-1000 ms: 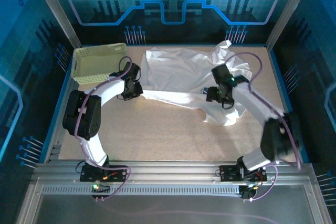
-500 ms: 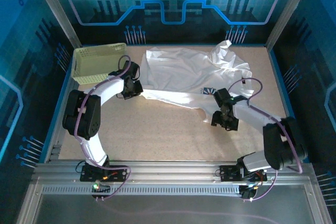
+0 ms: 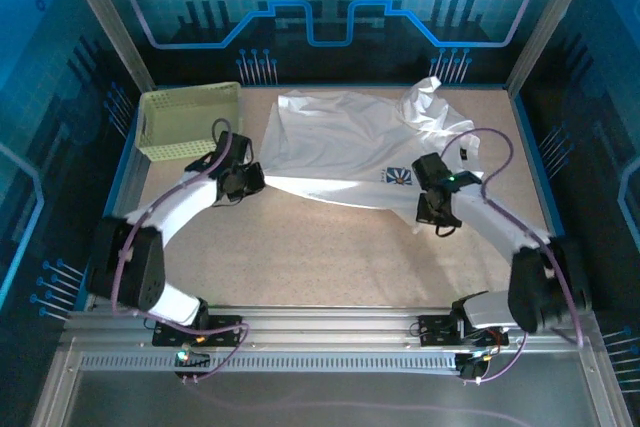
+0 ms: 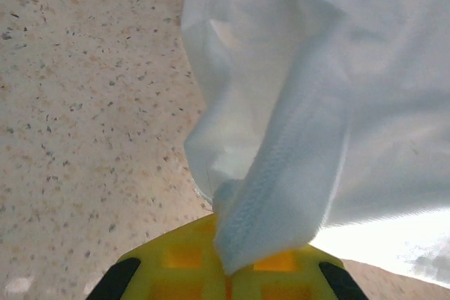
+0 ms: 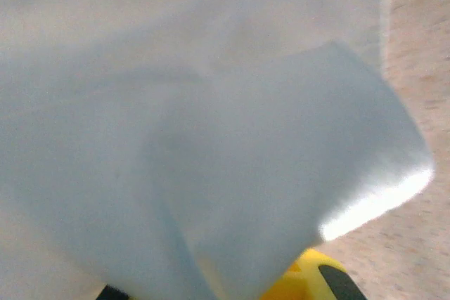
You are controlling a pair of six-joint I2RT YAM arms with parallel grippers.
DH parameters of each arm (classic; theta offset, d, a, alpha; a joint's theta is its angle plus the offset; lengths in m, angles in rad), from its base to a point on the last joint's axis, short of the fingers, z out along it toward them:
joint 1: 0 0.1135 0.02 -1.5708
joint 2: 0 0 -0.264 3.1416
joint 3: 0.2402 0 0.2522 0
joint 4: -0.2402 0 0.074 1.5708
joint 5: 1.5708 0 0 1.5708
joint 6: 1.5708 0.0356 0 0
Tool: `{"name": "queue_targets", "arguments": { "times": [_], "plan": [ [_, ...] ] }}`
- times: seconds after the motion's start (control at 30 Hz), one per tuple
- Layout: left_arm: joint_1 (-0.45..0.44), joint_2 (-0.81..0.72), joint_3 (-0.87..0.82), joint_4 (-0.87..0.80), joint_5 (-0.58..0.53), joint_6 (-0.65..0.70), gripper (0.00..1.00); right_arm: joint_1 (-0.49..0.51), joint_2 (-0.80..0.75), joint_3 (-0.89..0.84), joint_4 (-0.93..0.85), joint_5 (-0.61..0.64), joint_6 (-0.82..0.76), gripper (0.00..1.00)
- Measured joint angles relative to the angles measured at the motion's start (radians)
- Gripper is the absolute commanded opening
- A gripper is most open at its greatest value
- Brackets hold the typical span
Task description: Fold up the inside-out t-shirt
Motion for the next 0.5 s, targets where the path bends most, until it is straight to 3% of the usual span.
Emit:
{"name": "queue_targets", "arguments": {
  "times": [0.17,0.27,0.5],
  "plan": [
    [-0.047,-0.263,-0.123,0.053,0.025,0.037,0.04,-0.047,-0.276,0.078,-0.143,0.056,0.008,0.00],
    [-0.089,-0.419,-0.188,0.080,0.044,0.047,0.00,-0.106,-0.405,0.174,-0.217,0.063,-0.005,0.00],
    [-0.158,-0.711,-0.233,0.108,0.065,0.069,0.01,-0.124,-0.409,0.489,-0.355,0.024,-0.070,0.00]
  ]
}}
